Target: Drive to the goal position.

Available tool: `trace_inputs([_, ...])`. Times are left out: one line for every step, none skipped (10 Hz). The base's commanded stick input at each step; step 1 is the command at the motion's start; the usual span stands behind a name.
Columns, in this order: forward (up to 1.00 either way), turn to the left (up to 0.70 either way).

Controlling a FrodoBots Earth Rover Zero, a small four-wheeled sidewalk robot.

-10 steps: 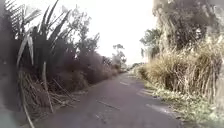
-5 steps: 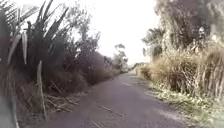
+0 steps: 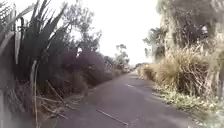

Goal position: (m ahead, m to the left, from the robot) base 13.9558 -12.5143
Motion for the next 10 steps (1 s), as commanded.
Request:
trace_inputs([0.5,0.0])
trace_inputs([0.5,0.0])
trace_inputs([0.5,0.0])
trace_inputs([0.5,-0.5])
trace_inputs([0.5,-0.5])
trace_inputs([0.5,-0.5])
trace_inputs([0.5,-0.5])
trace_inputs([0.5,-0.5])
trace_inputs([0.5,-0.5])
trace_inputs([0.5,-0.5])
